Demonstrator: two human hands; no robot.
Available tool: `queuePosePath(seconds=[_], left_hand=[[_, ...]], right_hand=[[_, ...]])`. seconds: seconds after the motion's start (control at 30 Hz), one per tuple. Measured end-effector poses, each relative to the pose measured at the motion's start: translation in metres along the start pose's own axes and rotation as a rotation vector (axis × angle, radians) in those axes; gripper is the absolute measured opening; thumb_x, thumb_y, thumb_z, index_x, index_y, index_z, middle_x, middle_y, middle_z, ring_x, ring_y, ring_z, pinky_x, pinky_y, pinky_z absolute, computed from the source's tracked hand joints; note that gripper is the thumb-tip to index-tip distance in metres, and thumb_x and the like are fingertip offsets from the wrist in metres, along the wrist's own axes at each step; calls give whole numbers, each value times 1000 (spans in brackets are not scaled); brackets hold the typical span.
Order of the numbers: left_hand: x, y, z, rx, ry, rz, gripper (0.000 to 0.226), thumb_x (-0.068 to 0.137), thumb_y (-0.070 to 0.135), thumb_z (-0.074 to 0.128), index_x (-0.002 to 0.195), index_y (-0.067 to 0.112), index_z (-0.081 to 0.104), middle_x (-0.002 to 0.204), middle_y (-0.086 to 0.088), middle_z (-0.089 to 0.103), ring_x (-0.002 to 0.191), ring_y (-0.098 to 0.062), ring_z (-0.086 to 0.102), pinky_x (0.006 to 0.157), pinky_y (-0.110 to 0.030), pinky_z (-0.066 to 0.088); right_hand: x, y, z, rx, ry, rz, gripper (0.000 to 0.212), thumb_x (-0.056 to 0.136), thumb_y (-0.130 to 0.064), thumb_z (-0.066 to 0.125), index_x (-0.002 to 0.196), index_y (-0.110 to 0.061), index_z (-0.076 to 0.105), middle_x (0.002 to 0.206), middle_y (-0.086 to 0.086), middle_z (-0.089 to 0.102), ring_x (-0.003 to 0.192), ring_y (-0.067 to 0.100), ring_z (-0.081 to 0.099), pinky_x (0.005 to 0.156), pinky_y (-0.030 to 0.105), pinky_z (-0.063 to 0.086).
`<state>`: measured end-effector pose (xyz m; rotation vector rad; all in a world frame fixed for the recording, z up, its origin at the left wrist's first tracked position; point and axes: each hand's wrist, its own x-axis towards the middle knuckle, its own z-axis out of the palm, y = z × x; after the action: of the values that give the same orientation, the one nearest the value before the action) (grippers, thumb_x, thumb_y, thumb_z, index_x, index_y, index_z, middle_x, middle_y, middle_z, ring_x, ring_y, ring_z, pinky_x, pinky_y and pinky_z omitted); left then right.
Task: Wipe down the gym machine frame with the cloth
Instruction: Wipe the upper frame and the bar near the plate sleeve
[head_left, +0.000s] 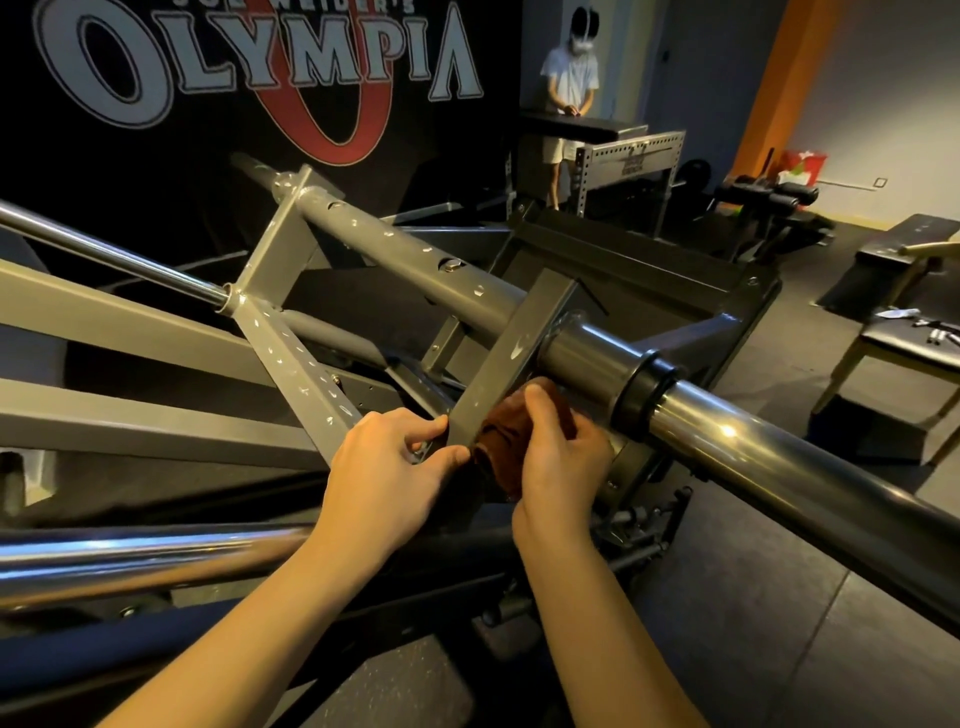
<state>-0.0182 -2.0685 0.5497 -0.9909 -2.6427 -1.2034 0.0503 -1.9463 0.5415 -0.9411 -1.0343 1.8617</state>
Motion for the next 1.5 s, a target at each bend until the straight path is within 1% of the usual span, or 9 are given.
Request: queuePosePath(seconds=[0.1, 0.23, 0.4, 0.6, 0.73, 0.97, 1.17, 1.4, 1.5], left_hand=[[0, 0, -1, -14, -3, -12, 37, 85, 35, 79, 121, 26, 74, 101, 11, 69, 100, -11, 60, 91, -41, 52], [0, 0, 2, 2, 19, 6, 36, 85, 35, 78, 120, 25, 76, 101, 10, 70, 99, -12, 62, 91, -43, 53], [1, 0, 3, 40, 25, 3, 38, 86, 36, 78, 122, 26, 74, 103, 11, 69, 103, -12, 60, 93, -40, 52], [-2, -2, 4, 50, 21, 4, 39, 86, 39, 77, 123, 27, 74, 101, 13, 68, 102, -11, 59, 93, -41, 53], [-1, -2, 2, 49, 18, 9, 37, 86, 38, 78, 122, 28, 74, 98, 15, 67, 103, -12, 59, 91, -43, 52], [-2, -1, 3, 59, 27, 26, 38, 87, 38, 77, 124, 29, 73, 101, 14, 68, 100, -11, 59, 88, -40, 52], [-4, 2, 3, 26, 52, 36, 31, 87, 32, 79, 117, 26, 76, 96, 13, 68, 96, -10, 59, 83, -30, 45], [-3, 1, 3, 22, 48, 17, 37, 87, 34, 79, 122, 26, 74, 99, 12, 69, 98, -10, 60, 85, -31, 49], [-5, 1, 2, 15, 38, 3, 36, 87, 35, 78, 122, 28, 74, 99, 14, 68, 99, -10, 59, 88, -35, 51]], right_hand=[[6, -4, -8, 24, 52, 69, 31, 88, -25, 77, 115, -20, 65, 109, -2, 68, 104, 18, 66, 96, 50, 55], [-5, -4, -1, -22, -50, 14, 23, 89, -28, 76, 109, -18, 72, 107, 1, 74, 101, 20, 70, 95, 51, 57], [-4, -7, 7, 39, -14, 33, 32, 90, -26, 75, 120, -14, 70, 108, 1, 76, 103, 17, 71, 96, 50, 57], [-3, -7, 5, 84, -14, 116, 20, 91, -25, 74, 109, -18, 71, 100, -1, 77, 97, 18, 72, 89, 44, 59], [3, -6, 1, 55, 35, 124, 41, 85, -29, 79, 122, -21, 62, 114, 2, 70, 104, 23, 67, 97, 50, 55], [0, -10, 6, 99, 9, 121, 7, 92, -22, 73, 94, -25, 68, 93, -4, 74, 93, 17, 70, 84, 40, 58], [-4, -16, 5, 105, -35, 186, 14, 90, -24, 75, 102, -25, 67, 106, 1, 72, 100, 22, 68, 92, 48, 57], [2, -8, 7, 100, 64, 142, 10, 92, -27, 74, 93, -29, 64, 100, -3, 71, 101, 21, 68, 95, 47, 55], [4, -5, 4, 66, 72, 167, 20, 90, -29, 75, 106, -25, 65, 110, 2, 69, 102, 23, 66, 96, 50, 55]])
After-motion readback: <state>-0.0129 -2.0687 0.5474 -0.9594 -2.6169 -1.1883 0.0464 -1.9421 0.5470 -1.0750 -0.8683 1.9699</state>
